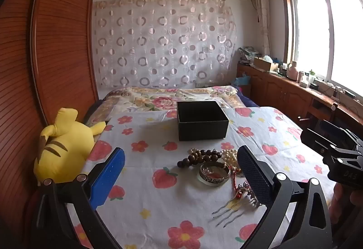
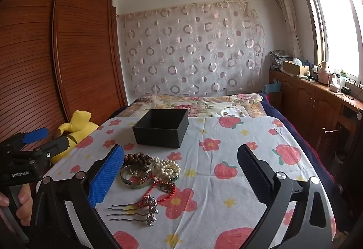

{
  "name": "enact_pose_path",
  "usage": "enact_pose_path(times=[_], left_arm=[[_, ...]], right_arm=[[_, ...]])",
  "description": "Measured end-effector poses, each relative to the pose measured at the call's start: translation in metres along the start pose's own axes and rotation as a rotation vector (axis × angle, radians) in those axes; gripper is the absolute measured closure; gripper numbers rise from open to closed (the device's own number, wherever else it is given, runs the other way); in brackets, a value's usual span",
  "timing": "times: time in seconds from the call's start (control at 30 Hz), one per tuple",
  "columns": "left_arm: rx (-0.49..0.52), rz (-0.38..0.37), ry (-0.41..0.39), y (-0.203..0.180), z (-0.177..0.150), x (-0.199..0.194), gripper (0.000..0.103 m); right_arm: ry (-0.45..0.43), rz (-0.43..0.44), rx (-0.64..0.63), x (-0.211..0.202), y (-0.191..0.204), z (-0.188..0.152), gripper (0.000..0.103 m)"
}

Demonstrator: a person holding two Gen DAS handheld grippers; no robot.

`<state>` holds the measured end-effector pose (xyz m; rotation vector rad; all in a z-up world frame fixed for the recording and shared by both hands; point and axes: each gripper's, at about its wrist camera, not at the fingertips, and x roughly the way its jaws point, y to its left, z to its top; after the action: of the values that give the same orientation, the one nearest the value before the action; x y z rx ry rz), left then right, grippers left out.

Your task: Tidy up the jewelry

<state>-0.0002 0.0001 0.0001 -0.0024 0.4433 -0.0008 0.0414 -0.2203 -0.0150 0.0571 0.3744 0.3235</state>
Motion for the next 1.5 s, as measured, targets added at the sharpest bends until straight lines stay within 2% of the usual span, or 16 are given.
enact_pose_path(times=[1.5], left_arm=[[-0.001,0.001,-0.002,-0.0009,0.0005,0.0016,0.007]], right_arm=[[-0.002,0.001,0.001,-0.0006,0.0006,0.0005,0.002]])
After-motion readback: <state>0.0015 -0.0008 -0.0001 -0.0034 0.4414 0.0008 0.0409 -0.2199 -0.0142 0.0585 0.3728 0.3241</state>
